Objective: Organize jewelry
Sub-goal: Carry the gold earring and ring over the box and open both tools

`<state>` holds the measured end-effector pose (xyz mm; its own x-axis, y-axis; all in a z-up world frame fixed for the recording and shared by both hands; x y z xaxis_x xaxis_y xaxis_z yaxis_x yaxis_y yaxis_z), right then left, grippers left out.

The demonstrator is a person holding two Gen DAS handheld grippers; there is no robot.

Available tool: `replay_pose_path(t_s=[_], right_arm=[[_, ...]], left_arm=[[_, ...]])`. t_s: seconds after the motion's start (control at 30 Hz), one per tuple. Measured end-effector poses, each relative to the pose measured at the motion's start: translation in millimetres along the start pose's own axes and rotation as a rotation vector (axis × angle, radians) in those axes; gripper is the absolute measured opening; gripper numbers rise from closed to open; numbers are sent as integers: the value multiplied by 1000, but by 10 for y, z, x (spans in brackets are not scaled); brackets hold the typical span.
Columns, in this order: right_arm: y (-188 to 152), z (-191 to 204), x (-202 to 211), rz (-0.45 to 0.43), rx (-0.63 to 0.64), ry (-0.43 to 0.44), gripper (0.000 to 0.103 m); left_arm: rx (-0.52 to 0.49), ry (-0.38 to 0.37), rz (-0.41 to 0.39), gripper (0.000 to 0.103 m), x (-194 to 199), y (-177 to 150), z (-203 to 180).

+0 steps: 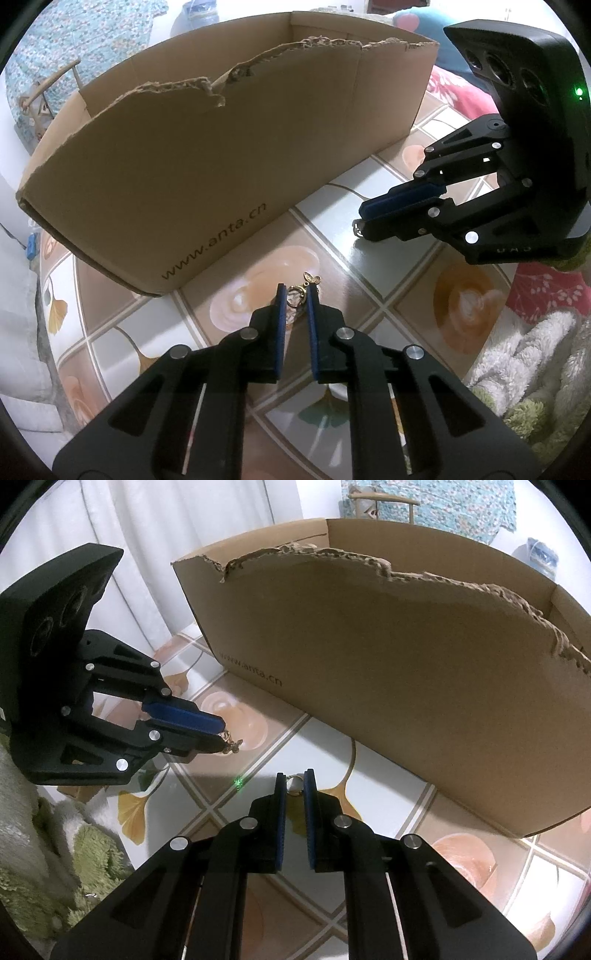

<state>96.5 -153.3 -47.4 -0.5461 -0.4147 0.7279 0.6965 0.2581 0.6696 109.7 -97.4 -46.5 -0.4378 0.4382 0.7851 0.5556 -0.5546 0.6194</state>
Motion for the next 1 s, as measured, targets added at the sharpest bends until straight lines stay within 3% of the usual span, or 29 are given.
replay_pose_path(t_s=[0.4,0.73,0.87,1.0], right_arm=[[92,55,254,-45,-5,-21,10],[793,56,1066,-251,-9,32,10],[1201,-280,1058,-253,-24,21,10],[1522,-754,582,-96,-85,7,10]], left_arm=[[-18,22,-91,10,300,23,-51],[-7,-59,-295,10,954,594,139],[19,-102,-263,10,805,927,336],[62,-177,-117,10,347,1194,559]])
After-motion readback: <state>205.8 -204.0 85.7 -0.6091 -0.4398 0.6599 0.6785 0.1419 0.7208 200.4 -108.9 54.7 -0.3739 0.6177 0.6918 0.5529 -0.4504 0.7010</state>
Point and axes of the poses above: each gripper's, at about its wrist camera, not at the fingertips, and x roughly against the way its jaws point, z to its left, y to its top, the point moved 3 cm from there along -x, roughly the way its jaws point, and after that the axes turned 8 degrees about -z, right-handed, at the moved point
